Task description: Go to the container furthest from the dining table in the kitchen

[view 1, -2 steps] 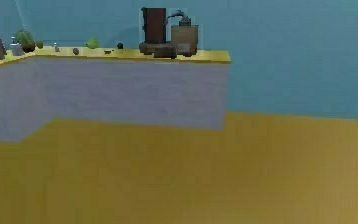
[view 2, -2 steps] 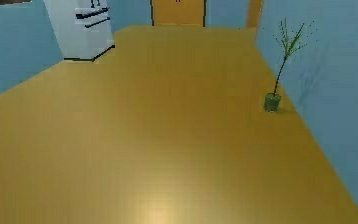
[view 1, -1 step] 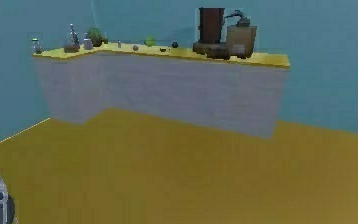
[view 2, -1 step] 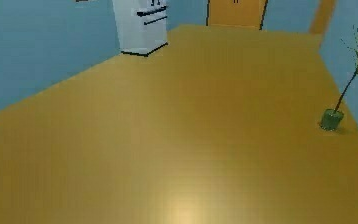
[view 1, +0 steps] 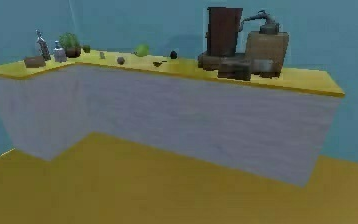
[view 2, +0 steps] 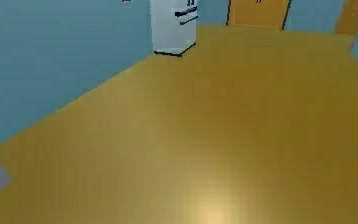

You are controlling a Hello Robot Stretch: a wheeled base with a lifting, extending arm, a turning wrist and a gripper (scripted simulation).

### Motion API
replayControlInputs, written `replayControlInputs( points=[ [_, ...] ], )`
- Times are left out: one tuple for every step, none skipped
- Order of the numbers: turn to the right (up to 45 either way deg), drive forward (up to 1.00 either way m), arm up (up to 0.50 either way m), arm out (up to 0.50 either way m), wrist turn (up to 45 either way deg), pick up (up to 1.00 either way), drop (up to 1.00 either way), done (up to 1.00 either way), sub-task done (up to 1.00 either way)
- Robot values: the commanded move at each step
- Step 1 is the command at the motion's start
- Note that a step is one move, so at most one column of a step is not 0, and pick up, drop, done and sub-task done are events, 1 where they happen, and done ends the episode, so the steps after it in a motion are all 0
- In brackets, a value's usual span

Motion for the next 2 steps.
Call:
replayControlInputs(
  points=[
    [-33.0, 0.00, 0.00, 0.00, 0.0, 0.00, 0.00, 0.00, 0.00],
    [0.0, 1.00, 0.00, 0.00, 0.0, 0.00, 0.00, 0.00, 0.00]
  ],
)
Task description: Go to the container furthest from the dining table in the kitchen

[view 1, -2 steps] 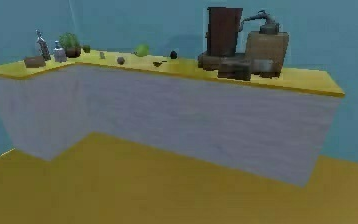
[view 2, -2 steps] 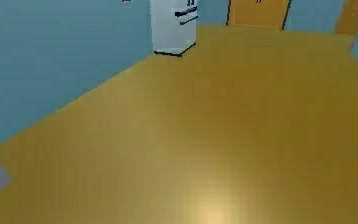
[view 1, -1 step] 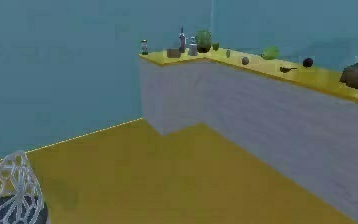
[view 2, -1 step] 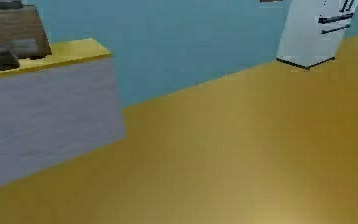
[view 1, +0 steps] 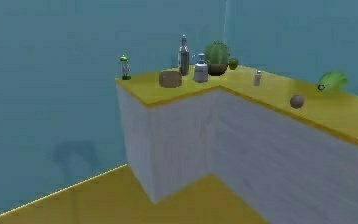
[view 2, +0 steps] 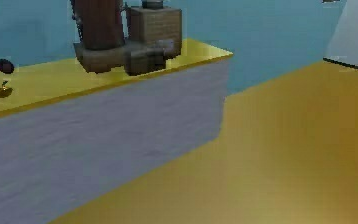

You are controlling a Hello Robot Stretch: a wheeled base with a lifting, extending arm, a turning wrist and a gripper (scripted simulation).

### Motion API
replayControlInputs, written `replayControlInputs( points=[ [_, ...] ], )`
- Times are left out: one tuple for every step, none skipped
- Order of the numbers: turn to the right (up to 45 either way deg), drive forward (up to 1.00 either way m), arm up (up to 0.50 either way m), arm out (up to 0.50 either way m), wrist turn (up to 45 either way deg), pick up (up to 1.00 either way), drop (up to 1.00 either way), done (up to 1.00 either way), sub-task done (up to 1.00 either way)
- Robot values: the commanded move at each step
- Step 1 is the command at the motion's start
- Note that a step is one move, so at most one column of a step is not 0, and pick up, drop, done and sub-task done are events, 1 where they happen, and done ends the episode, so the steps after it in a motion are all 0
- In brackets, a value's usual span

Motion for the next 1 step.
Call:
replayControlInputs(
  points=[
    [0.0, 0.55, 0.00, 0.00, 0.0, 0.00, 0.00, 0.00, 0.00]
  ],
)
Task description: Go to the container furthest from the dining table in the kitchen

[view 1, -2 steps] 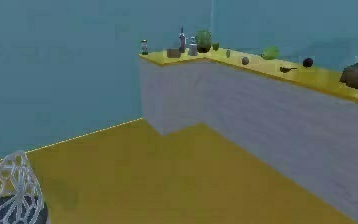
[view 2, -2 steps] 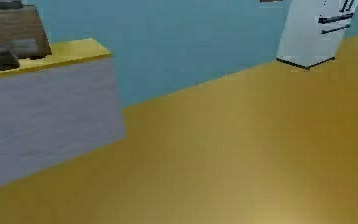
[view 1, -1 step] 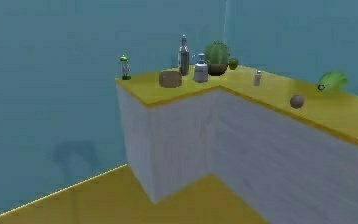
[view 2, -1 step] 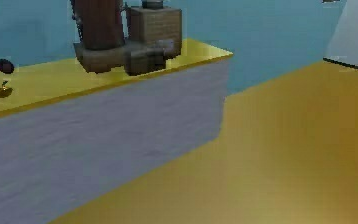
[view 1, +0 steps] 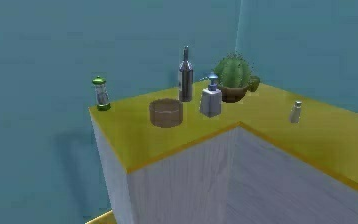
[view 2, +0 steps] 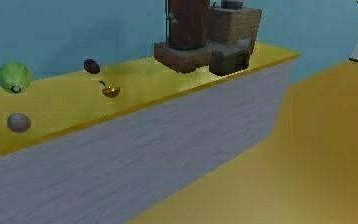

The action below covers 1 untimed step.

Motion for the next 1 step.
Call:
replayControlInputs(
  points=[
    [0.0, 0.00, 0.00, 0.00, 0.0, 0.00, 0.00, 1.00, 0.00]
  ],
)
